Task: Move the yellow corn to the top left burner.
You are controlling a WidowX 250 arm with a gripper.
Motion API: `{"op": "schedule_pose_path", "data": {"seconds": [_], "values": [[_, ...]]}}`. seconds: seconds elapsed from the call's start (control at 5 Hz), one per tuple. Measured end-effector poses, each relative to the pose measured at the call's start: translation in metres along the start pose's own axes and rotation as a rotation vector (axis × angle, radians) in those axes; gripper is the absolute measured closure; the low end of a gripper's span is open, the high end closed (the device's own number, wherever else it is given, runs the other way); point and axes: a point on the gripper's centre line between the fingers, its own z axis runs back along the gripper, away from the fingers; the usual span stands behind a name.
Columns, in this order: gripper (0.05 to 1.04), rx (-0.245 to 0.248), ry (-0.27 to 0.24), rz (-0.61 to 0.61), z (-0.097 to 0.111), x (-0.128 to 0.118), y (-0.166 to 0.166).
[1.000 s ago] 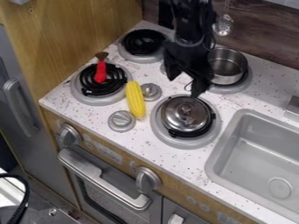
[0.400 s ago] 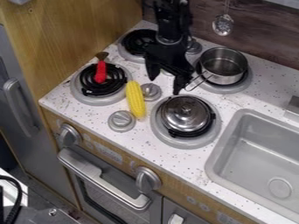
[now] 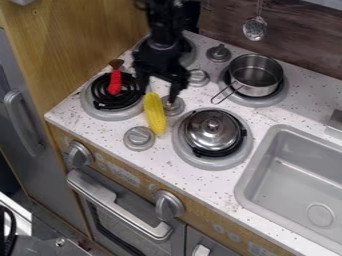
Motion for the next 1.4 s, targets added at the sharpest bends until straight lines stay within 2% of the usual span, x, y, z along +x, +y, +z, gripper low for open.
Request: {"op": "schedule_pose_path", "data": {"seconds": [0.2,0.4,0.6,0.8,1.0,1.2,1.4], "values": [[0.084,0.003,0.046,0.08,-0.015,-0.012,0.016],[0.084,-0.018,0.075,0.11,-0.02,-0.02,0.012],[0.084,-0.063,0.093,0.136,-0.021,-0.025,-0.003],[0.084,-0.088,0.104,0.123,-0.02,-0.027,-0.019],[0.084,-0.093,0.086,0.101,-0.018,-0.023,-0.032],[0.084,-0.066,0.081,0.113,-0.018,-0.021,-0.028],[0.084,-0.028,0.114,0.119,-0.029,-0.026,-0.024]]}}
